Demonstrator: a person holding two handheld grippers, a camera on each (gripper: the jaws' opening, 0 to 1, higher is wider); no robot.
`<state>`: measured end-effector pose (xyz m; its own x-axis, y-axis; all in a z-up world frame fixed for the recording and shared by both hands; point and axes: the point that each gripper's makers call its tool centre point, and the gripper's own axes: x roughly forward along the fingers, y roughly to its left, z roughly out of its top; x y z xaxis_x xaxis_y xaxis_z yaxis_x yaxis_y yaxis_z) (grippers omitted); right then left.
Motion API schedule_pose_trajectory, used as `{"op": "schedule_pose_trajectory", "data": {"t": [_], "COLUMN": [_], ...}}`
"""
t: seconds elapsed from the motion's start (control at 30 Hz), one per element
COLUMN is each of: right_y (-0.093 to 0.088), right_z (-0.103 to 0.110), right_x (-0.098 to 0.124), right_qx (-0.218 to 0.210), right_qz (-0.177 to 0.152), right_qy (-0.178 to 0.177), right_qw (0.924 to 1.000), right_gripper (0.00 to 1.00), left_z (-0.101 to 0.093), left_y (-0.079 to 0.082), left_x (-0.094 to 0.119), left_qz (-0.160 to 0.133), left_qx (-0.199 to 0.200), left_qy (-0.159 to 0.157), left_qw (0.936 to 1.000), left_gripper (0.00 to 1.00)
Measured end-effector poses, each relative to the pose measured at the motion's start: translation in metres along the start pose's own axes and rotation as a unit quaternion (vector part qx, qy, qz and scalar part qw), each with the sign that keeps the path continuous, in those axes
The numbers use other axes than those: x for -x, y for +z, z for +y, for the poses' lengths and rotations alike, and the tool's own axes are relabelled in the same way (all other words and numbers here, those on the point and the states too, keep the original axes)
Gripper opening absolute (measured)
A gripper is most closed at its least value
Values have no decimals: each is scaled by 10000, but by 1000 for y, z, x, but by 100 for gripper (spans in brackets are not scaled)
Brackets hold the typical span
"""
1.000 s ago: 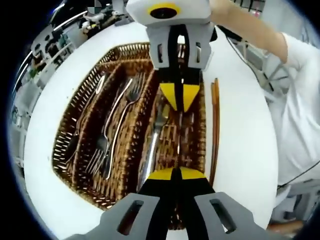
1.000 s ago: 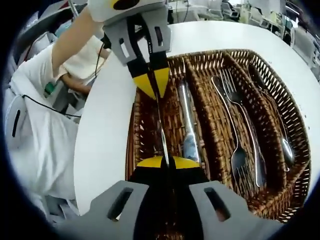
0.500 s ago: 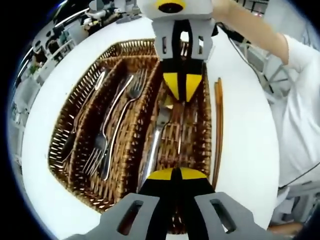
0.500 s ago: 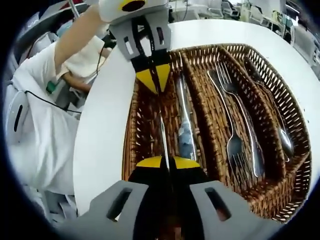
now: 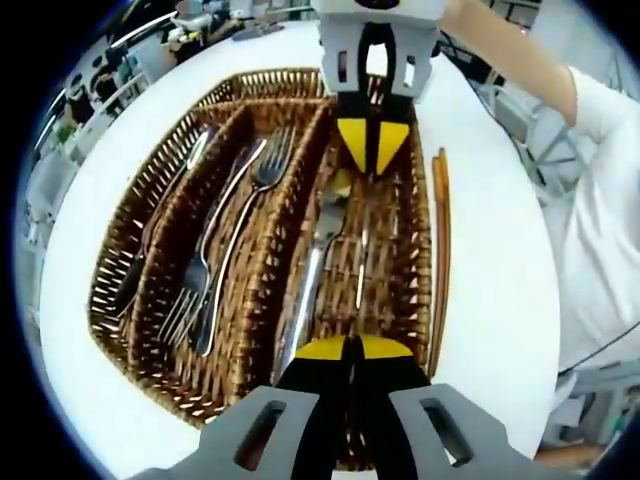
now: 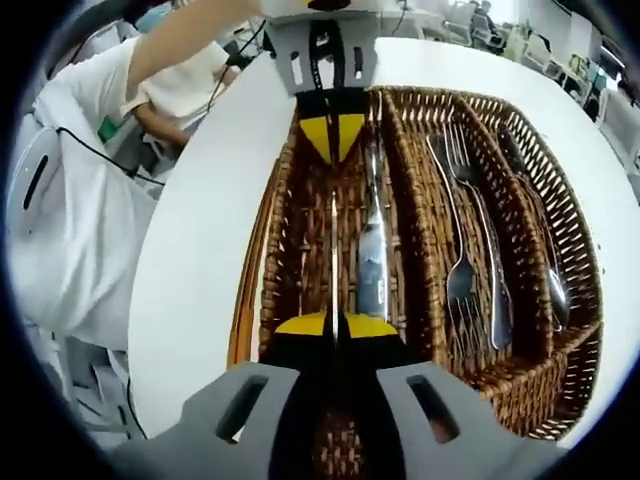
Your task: Arrange the knives, forks, and spoons in their matching storage slots by inserting each utensil handle-first until every utensil is classified and aligned in the correct compartment
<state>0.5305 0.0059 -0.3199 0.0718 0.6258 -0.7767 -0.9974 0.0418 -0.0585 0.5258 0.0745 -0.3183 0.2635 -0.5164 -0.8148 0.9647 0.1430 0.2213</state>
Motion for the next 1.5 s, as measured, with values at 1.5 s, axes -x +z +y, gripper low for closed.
{"op": "schedule_pose_trajectory", "data": {"t": [1.5], "right_y": [-62], "right_z": [-16], "right_x": [-34], "right_qx": [402], "right_qz": [1116], "right_qy": [1188], "right_qw": [9858], "right_gripper": [11], "left_z": [10], "left_y": [-50], "left_x": [-54], "left_qz": [881], "left_qx": [876], "left_qy": [-1320], "left_qw": [9834], "left_gripper": [5]}}
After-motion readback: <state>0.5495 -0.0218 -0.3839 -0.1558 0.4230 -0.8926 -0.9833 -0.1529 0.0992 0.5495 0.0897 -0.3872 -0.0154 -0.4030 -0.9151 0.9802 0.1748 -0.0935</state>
